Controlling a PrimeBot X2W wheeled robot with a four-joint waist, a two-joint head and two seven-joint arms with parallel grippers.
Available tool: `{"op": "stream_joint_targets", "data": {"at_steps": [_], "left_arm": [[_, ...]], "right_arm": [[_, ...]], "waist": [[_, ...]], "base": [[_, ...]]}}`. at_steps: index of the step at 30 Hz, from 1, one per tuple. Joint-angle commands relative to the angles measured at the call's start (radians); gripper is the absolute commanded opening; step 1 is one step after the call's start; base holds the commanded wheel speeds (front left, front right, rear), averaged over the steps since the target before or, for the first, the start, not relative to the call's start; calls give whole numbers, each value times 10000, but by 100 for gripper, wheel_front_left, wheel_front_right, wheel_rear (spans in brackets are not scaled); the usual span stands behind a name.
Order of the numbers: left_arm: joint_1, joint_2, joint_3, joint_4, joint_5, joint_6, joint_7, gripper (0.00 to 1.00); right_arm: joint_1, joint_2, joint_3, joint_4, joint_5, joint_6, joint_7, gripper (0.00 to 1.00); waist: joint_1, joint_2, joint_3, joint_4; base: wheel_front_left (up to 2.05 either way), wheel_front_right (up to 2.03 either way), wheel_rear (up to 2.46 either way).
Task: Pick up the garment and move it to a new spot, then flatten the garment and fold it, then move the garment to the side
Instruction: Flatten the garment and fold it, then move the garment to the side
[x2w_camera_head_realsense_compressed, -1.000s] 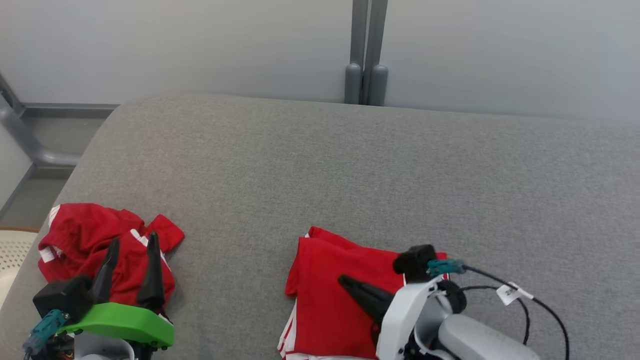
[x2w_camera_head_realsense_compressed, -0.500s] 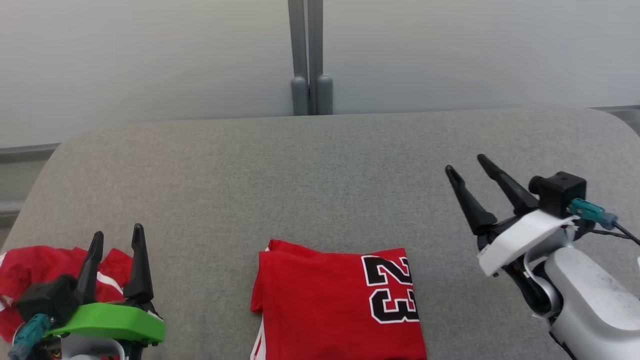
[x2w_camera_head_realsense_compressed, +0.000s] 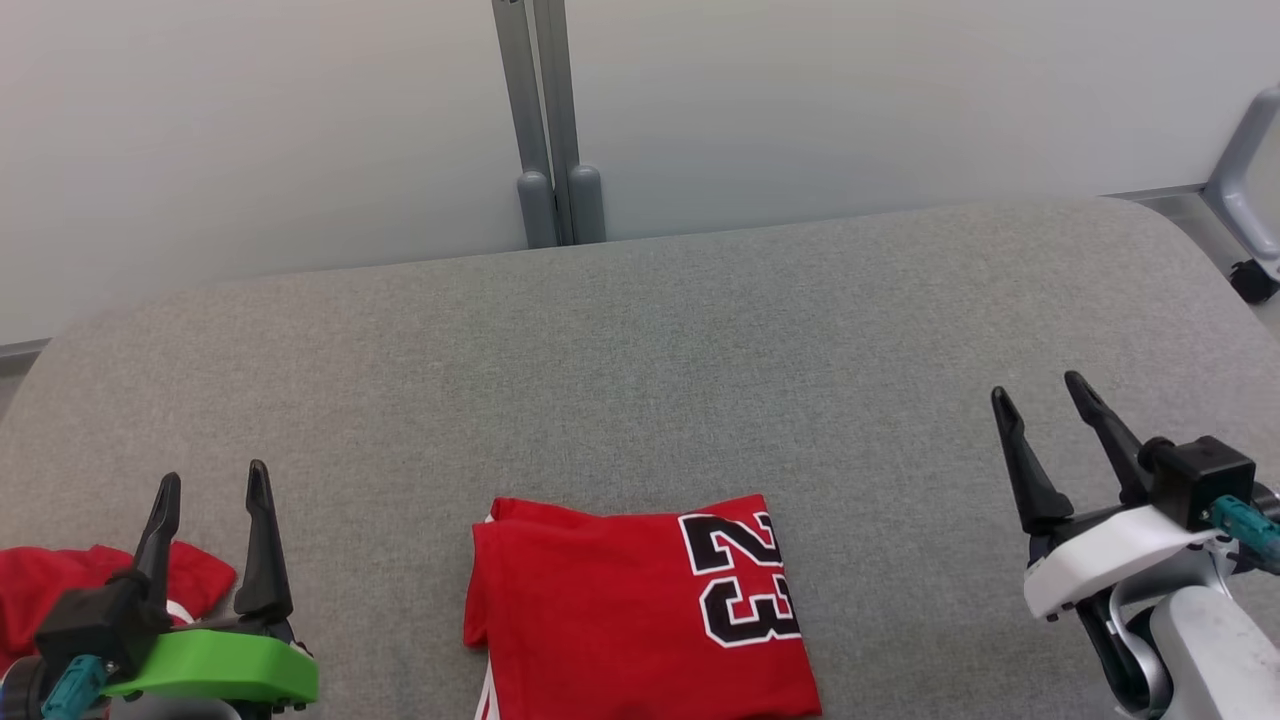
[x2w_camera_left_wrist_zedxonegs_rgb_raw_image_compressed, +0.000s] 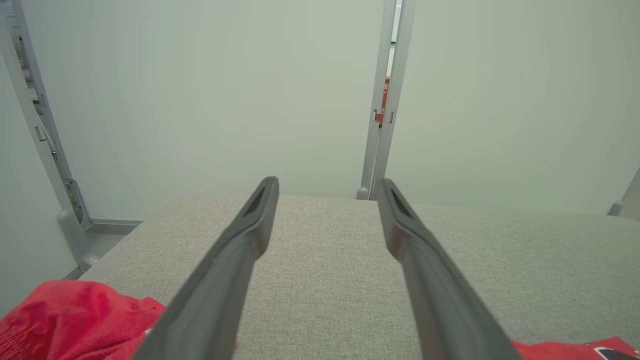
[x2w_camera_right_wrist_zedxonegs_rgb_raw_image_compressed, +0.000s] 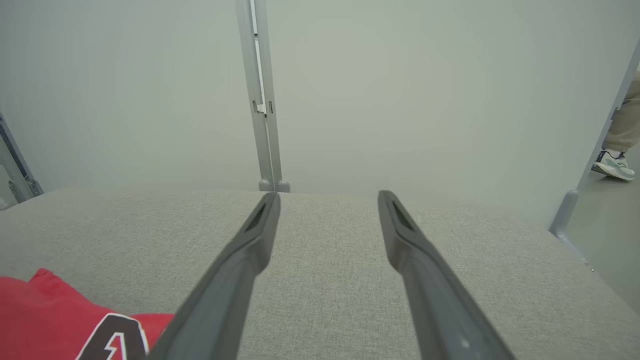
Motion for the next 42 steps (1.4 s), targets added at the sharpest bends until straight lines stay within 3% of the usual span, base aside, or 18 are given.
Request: {"op": "stream_joint_targets", "data": {"at_steps": [1, 14, 21, 28, 35, 42], "left_arm": [[160, -60, 94, -3, 155, -25, -28, 100], [134, -403, 332, 398, 855, -438, -30, 100], [-40, -515, 330, 590, 922, -604, -28, 100], [-309, -604, 146, 762, 889, -766, -20, 100], [-598, -682, -70, 928, 931, -874, 22, 100], [-812, -729, -218, 1066, 901, -965, 27, 100]], "right_arm": [[127, 106, -89, -79, -148, -4, -36, 100], [134, 388, -213, 117, -404, -4, 120, 100], [-61, 511, 289, 191, -110, -3, 553, 100], [-793, 1008, 1573, 1199, 714, -4, 2554, 100], [-1111, 1718, 1855, 2898, 1752, -4, 4612, 100], [-1121, 1922, 2027, 4013, 2369, -4, 5921, 100]], "waist": [[0, -1, -9, -2], [0, -1, -58, 55], [0, -1, 9, 240], [0, -1, 162, 833], [0, -1, 290, 1535], [0, -1, 446, 1933]], "base": [[0, 0, 0], [0, 0, 0], [0, 0, 0], [0, 0, 0], [0, 0, 0], [0, 0, 0]]}}
